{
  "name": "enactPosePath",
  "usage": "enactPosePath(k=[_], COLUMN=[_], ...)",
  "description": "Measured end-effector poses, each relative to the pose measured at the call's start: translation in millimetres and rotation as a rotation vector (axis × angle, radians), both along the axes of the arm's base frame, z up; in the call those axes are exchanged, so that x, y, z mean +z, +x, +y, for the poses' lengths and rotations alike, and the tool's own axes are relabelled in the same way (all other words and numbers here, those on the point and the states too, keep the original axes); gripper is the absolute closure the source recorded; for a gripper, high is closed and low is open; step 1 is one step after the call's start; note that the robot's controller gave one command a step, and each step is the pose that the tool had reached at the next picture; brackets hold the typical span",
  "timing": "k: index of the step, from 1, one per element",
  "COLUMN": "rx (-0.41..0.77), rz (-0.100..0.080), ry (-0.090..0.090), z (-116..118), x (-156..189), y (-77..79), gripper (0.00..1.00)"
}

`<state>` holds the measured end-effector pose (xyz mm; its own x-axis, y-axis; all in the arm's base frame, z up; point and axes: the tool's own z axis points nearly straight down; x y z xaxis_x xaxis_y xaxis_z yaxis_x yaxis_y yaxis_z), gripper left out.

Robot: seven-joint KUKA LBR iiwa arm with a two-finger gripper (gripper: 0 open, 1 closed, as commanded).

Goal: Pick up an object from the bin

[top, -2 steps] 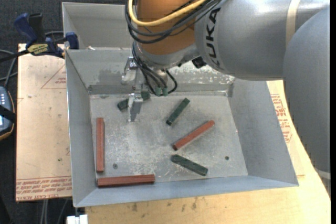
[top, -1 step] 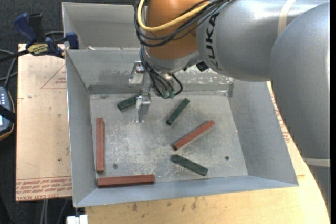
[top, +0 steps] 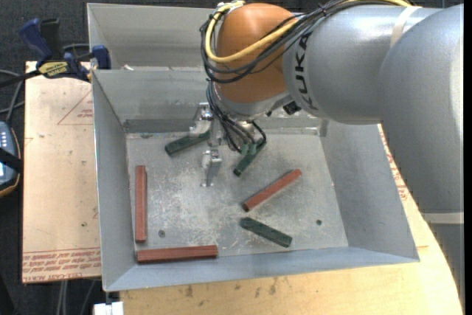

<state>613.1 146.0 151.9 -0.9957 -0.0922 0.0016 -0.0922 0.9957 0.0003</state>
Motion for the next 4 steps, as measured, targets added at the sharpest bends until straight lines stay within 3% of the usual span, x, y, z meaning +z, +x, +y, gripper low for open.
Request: enactPosePath(k=[1,2,3,4], rx=[-0.011,-0.07,-0.07,0.257], rz=[-0.009,-0.022,-0.022,-0.011], ry=[0.003,0.007,0.007,0.002], z=[-4.9,7.8,7.8,5.1], x=[-19.9,-72.6,-72.6,58.4], y=[35.1,44.9,44.9,36.6], gripper=[0.0,1.0,1.0,1.0])
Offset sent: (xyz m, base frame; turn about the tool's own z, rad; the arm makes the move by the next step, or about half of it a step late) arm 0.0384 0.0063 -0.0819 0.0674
